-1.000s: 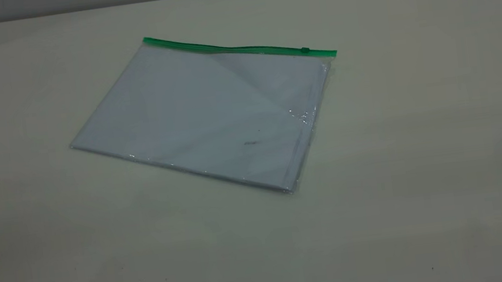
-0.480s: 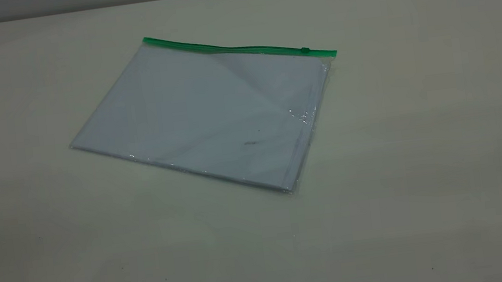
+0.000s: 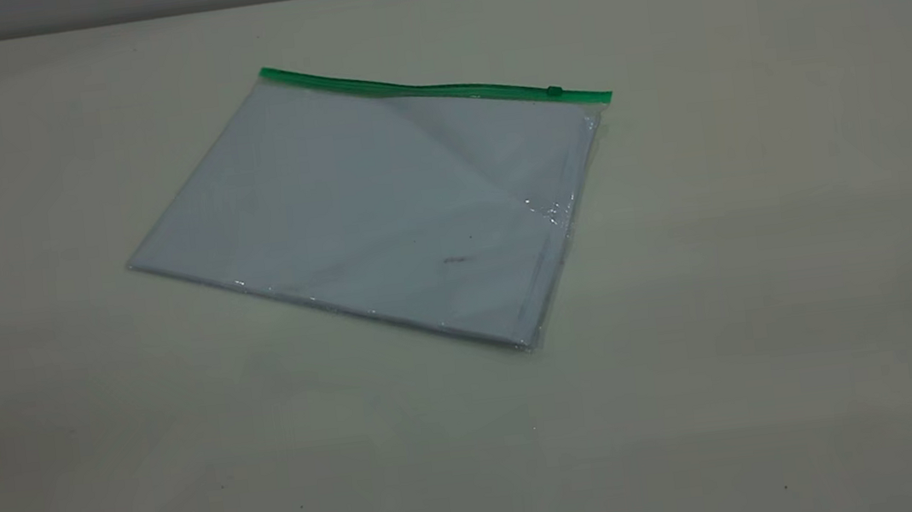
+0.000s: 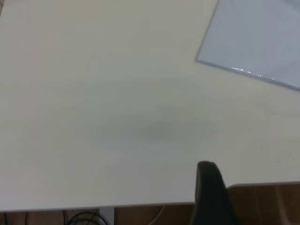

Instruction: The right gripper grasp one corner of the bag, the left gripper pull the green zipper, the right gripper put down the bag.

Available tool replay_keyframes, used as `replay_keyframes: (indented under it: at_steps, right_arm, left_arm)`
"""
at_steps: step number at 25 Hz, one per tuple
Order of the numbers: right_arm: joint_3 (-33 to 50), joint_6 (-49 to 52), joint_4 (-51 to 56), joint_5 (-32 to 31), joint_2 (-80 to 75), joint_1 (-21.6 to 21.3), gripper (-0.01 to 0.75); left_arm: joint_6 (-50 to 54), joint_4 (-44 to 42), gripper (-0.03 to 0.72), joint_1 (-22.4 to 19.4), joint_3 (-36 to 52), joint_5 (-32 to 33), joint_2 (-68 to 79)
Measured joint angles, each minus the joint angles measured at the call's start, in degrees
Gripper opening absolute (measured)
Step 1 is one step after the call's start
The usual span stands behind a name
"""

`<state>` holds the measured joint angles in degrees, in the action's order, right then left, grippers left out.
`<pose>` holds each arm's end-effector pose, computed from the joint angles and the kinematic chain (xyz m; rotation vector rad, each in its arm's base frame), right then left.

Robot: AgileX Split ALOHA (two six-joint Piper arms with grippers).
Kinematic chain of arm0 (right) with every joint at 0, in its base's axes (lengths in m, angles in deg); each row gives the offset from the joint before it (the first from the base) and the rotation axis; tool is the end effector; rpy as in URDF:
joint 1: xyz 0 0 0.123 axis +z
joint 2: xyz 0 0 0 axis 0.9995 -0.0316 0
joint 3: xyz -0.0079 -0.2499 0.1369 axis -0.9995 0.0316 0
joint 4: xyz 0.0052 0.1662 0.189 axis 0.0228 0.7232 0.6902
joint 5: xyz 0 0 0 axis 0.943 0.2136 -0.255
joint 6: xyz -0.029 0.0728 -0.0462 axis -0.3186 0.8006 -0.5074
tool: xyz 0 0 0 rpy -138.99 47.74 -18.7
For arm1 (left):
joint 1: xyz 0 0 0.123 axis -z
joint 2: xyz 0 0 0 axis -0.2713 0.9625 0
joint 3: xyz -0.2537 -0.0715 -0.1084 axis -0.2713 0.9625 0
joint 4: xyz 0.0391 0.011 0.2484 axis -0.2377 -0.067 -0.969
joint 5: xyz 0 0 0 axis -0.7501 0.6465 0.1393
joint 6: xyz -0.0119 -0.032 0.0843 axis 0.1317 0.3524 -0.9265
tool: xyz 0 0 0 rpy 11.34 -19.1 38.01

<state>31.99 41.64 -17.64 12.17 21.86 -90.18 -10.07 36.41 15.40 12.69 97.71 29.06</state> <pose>-0.0085 0.0047 0.2663 -0.0860 2.1180 -0.0233 -0.0096 -0.0031 0.2674 0.0381 2.1145 -0.0173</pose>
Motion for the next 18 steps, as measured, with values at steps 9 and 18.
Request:
replay_keyframes:
  at_steps: [9,18]
  right_arm:
    - [0.0,0.0,0.3,0.0,0.0,0.0,0.592]
    - [-2.2,0.1,6.9,0.7,-2.5,0.0,0.592]
  left_arm:
    - [0.0,0.0,0.520,0.0,0.0,0.0,0.0]
    - [0.0,-0.8,0.520,0.0,-1.7,-2.5,3.0]
